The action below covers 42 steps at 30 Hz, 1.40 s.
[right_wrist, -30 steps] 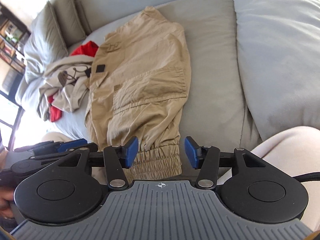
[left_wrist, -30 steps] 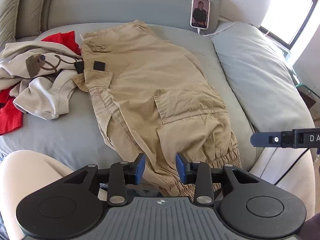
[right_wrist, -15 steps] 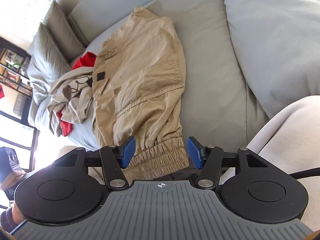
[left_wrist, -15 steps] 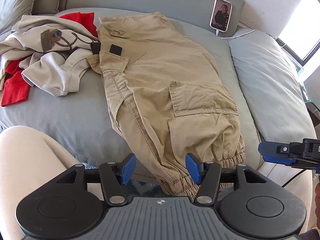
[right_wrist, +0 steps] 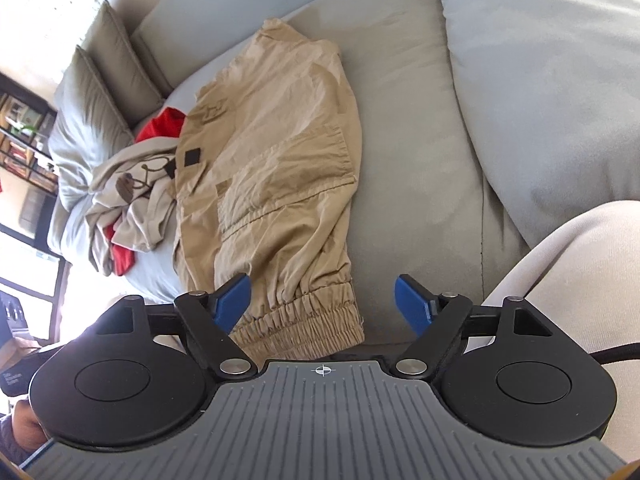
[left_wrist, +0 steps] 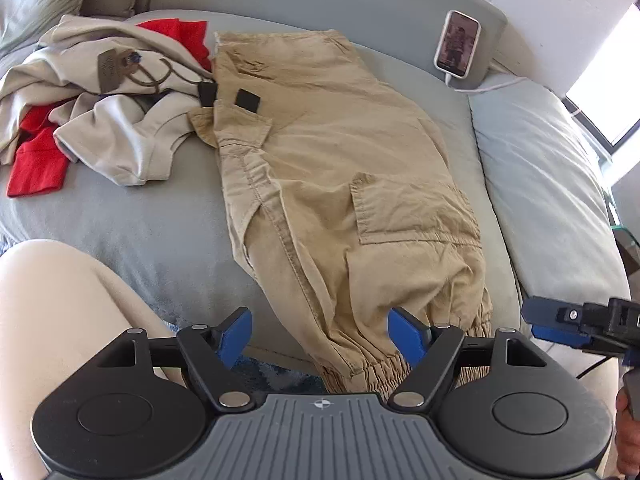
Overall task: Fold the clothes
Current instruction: 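Move both open grippers to the elastic cuffs of the folded trousers, then grasp the stacked elastic cuffs with the right gripper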
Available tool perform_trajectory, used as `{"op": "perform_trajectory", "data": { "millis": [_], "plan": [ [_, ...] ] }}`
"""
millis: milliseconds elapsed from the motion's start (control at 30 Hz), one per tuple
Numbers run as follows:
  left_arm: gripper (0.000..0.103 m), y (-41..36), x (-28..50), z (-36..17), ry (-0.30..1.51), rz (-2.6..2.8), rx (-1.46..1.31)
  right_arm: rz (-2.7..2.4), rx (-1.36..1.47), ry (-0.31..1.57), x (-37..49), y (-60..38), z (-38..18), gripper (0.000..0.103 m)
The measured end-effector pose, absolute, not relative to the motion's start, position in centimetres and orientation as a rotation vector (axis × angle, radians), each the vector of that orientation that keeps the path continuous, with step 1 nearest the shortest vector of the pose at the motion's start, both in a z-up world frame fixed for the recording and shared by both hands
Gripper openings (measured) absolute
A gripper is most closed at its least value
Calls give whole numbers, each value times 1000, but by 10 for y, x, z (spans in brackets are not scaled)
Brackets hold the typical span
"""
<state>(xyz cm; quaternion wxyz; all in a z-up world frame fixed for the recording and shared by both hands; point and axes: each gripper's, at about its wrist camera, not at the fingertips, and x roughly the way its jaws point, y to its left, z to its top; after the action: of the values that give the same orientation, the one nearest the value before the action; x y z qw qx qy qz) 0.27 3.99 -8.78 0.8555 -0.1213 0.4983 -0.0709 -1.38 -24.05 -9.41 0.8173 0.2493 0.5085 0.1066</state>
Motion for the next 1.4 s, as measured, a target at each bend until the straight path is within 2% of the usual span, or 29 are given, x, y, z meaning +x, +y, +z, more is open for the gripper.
{"op": "perform_trajectory", "data": {
  "millis": [100, 333, 633, 800, 967, 1000, 1033, 1133, 1300, 1400],
  "plan": [
    [75, 47, 3, -89, 1048, -125, -308, 250, 504, 1080, -9, -242, -98, 80],
    [72, 47, 7, -105, 1076, -117, -331, 365, 521, 1095, 2, -253, -119, 70],
    [70, 41, 23, -138, 1107, -166, -436, 508, 738, 1174, 25, -255, -164, 70],
    [73, 39, 28, -148, 1100, -164, -466, 550, 755, 1177, 31, -251, -173, 73],
    [73, 44, 26, -148, 1091, -175, -499, 579, 628, 1161, 25, -231, -167, 72],
    [72, 46, 25, -148, 1090, -178, -506, 581, 593, 1163, 24, -228, -165, 67],
    [72, 48, 24, -148, 1089, -181, -515, 570, 567, 1168, 22, -225, -164, 52],
    [72, 54, 22, -149, 1087, -189, -549, 511, 536, 1158, 15, -224, -158, 33],
    [74, 67, 13, -147, 1047, -234, -654, 461, 673, 1121, 1, -235, -139, 20],
    [75, 75, 10, -150, 1036, -264, -763, 446, 795, 1102, -1, -241, -128, 19]
  ]
}}
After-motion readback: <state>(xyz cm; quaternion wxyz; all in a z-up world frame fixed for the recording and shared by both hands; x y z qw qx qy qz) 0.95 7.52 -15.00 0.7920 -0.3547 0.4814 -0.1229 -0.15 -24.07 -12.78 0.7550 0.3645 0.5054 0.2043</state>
